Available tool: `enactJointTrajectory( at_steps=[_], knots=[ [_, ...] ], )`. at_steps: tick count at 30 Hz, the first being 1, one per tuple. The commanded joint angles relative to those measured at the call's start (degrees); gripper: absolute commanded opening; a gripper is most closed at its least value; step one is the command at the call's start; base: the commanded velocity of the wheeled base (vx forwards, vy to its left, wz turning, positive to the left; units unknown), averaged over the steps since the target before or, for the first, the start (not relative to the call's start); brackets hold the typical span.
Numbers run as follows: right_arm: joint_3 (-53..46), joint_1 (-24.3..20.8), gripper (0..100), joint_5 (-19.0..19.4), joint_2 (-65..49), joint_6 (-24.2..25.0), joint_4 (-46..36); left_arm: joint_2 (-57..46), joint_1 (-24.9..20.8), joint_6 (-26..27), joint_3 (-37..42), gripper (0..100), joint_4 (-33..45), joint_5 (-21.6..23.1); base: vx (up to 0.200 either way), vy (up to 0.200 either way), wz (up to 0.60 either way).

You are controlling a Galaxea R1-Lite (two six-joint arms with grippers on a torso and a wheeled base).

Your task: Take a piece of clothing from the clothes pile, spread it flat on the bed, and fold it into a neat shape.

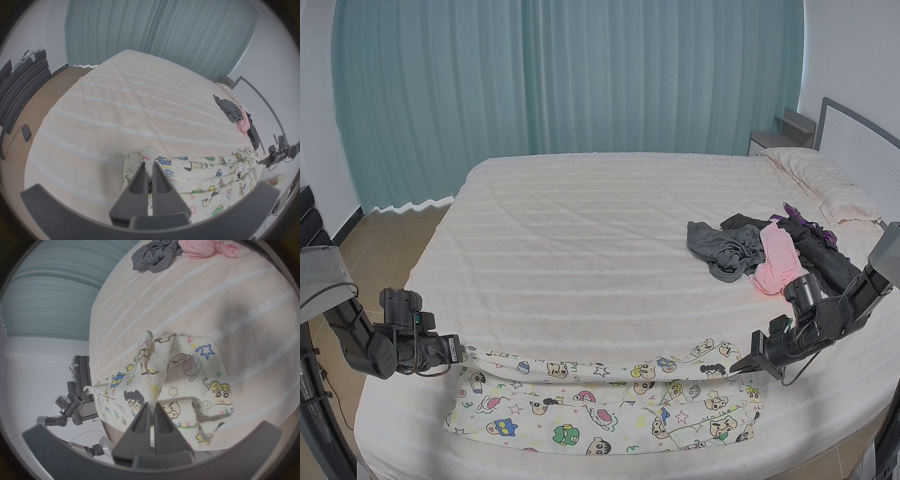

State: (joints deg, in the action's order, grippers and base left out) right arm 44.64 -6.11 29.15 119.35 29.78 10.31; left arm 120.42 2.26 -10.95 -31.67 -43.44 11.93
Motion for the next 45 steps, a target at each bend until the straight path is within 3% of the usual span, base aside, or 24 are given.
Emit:
enactJointTrajectory(
  at_steps=[1,9,20,21,22,30,35,37,39,40,42,43,44,45],
  knots=[
    [-1.14,-1.98,0,-3.92,1.06,-2.36,-0.03,2.45,-0.15,1.37,1.88,0,-1.56,-0.07,0.000,0.000,0.00],
    [-0.61,-5.14,0,-7.61,2.56,-2.80,-0.03,7.46,-0.23,2.51,1.96,0,-4.20,-0.16,0.000,0.000,0.00],
    [-0.17,-9.98,0,-19.83,5.63,-4.64,-0.47,10.89,-0.32,4.88,1.88,0,-7.54,-0.68,0.000,0.000,0.00],
    [-0.17,-10.06,0,-20.36,5.72,-4.73,-0.56,10.89,-0.32,4.88,1.96,100,-7.54,-0.68,0.000,0.000,0.00],
    [-0.17,-10.06,100,-20.62,5.72,-4.73,-0.47,10.89,-0.23,4.88,1.88,100,-7.45,-0.68,0.000,0.000,0.00],
    [-1.14,-9.10,100,-20.71,3.44,-4.21,-0.56,10.63,0.56,4.36,2.49,100,-7.45,-0.60,0.000,0.000,0.00],
    [-2.45,-6.29,100,-20.27,-3.77,-3.85,-0.73,8.60,4.95,4.18,2.84,100,-7.45,0.37,0.000,0.000,0.00],
    [-3.42,-5.85,100,-18.95,-8.43,-3.68,-0.65,6.67,8.38,2.60,3.72,100,-7.45,4.06,0.000,0.000,0.00],
    [-3.95,-6.29,100,-17.19,-10.45,-2.62,-0.21,5.00,9.52,-0.13,4.43,100,-7.45,6.70,0.000,0.000,0.00],
    [-3.77,-7.34,100,-14.91,-11.86,0.45,0.06,3.07,10.14,-5.49,4.95,100,-7.54,9.86,0.000,0.000,0.00],
    [-3.51,-8.92,100,-13.15,-12.03,3.44,0.85,1.40,10.14,-10.41,5.22,100,-7.45,11.80,0.000,0.000,0.00],
    [-3.51,-8.92,100,-13.15,-12.03,3.44,0.85,1.40,10.14,-10.41,5.22,100,-7.45,11.80,0.000,0.000,0.00],
    [-3.25,-11.47,100,-11.57,-10.36,8.36,5.68,-1.24,9.87,-19.46,5.22,100,-7.54,14.70,0.000,0.000,0.00],
    [-3.16,-12.09,100,-11.48,-9.04,9.51,8.14,-1.85,9.70,-22.36,5.13,100,-7.54,15.58,0.000,0.000,0.00]
  ],
)
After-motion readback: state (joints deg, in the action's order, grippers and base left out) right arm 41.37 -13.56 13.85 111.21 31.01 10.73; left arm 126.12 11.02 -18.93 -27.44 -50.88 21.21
